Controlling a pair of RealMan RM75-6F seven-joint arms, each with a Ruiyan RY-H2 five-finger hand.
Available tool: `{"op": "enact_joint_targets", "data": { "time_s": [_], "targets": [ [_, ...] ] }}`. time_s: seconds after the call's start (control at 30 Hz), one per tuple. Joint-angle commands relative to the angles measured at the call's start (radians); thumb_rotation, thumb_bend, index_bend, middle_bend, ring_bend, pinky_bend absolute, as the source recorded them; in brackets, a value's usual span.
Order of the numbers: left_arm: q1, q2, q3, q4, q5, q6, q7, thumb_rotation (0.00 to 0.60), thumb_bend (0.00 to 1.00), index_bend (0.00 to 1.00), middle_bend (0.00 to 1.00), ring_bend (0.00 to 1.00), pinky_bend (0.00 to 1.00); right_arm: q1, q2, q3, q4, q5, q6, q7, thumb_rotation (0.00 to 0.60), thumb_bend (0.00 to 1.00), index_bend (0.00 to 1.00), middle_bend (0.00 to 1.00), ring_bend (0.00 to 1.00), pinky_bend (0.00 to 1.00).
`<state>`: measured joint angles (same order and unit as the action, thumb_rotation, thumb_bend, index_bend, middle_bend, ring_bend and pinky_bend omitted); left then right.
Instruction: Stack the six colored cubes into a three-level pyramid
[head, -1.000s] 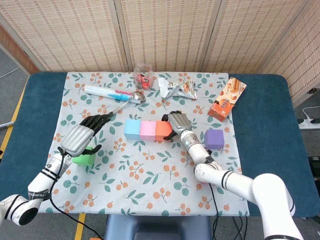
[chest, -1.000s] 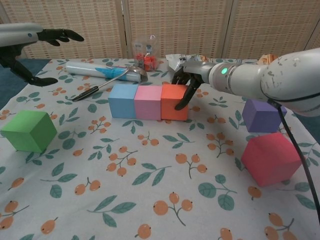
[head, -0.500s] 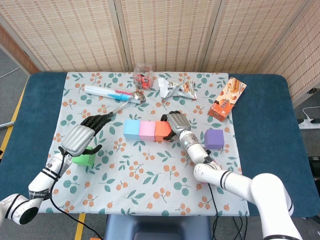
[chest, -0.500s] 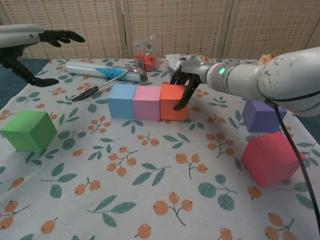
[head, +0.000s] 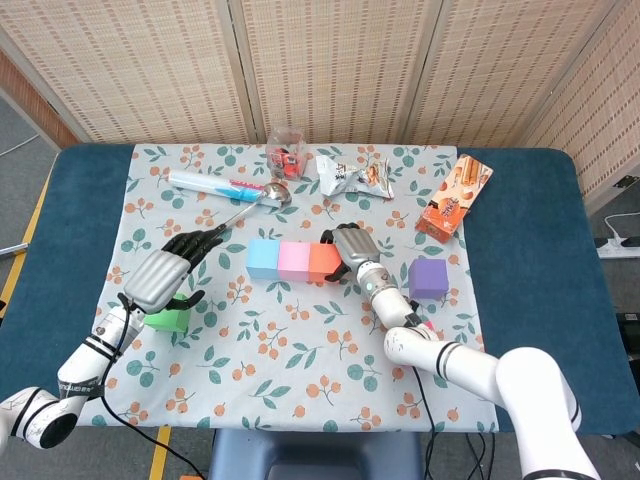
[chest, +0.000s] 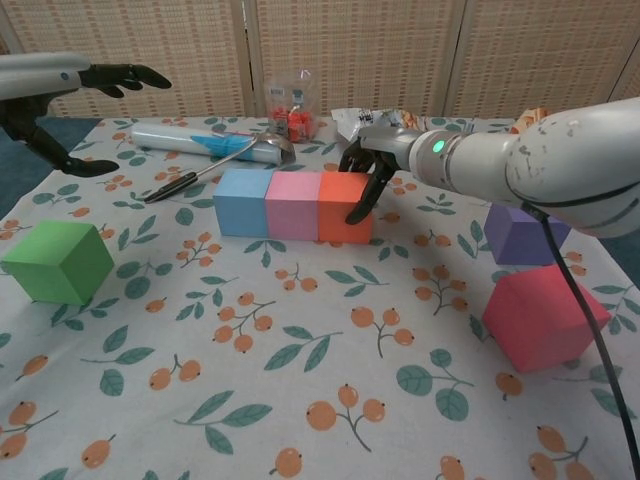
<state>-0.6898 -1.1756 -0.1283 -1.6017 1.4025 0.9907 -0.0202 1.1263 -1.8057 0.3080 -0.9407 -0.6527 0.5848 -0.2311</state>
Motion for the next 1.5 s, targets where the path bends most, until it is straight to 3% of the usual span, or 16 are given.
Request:
{"op": "enact_joint_targets", "data": {
  "time_s": [0.03,0.23,0.47,0.73,0.83,0.97,1.07,1.27,1.5],
  "targets": [
    [0.000,0.000,0.001,0.001,0.001,0.000,-0.002,0.600,0.36,0.04,0.00,0.00,0.10,0.001,-0.001,0.000,0.002,0.004,-0.001,-0.003,0.600,0.24,0.54,0.46,0.26,0.23],
    [0.000,-0.003,0.003,0.007,0.004,-0.002,-0.008,0.600,0.36,0.04,0.00,0.00,0.10,0.003,-0.004,0.000,0.006,0.014,-0.002,-0.009,0.600,0.24,0.50,0.46,0.25,0.23],
    [-0.002,-0.006,0.001,0.010,0.007,-0.002,-0.011,0.600,0.36,0.04,0.00,0.00,0.10,-0.002,0.007,-0.006,-0.009,0.010,-0.013,-0.008,0.600,0.24,0.24,0.35,0.19,0.20],
    [-0.005,-0.009,0.001,0.011,0.008,-0.004,-0.009,0.600,0.36,0.04,0.00,0.00,0.10,-0.008,0.015,-0.011,-0.020,-0.001,-0.017,0.001,0.600,0.24,0.10,0.27,0.15,0.17],
    [-0.007,-0.008,0.001,0.010,0.007,-0.007,-0.006,0.600,0.36,0.04,0.00,0.00,0.10,-0.015,0.041,-0.015,-0.058,-0.010,-0.015,0.001,0.600,0.18,0.02,0.20,0.10,0.14],
    [-0.008,-0.001,0.000,0.009,0.003,-0.011,-0.004,0.600,0.36,0.04,0.00,0.00,0.10,-0.043,0.119,-0.016,-0.171,-0.024,0.012,0.006,0.600,0.06,0.00,0.08,0.03,0.11],
    [-0.004,0.008,0.003,0.008,-0.003,-0.013,-0.003,0.600,0.36,0.04,0.00,0.00,0.10,-0.081,0.203,-0.019,-0.284,-0.052,0.062,0.013,0.600,0.02,0.00,0.03,0.00,0.09],
    [0.033,0.042,0.018,0.009,-0.016,0.008,-0.029,0.600,0.36,0.04,0.00,0.00,0.10,-0.220,0.428,-0.024,-0.540,-0.169,0.221,0.061,0.600,0.02,0.00,0.02,0.00,0.09],
    [0.101,0.088,0.052,0.022,-0.017,0.042,-0.103,0.600,0.36,0.10,0.05,0.04,0.10,-0.408,0.661,-0.073,-0.733,-0.339,0.377,0.153,0.600,0.02,0.00,0.04,0.00,0.09]
  ]
}}
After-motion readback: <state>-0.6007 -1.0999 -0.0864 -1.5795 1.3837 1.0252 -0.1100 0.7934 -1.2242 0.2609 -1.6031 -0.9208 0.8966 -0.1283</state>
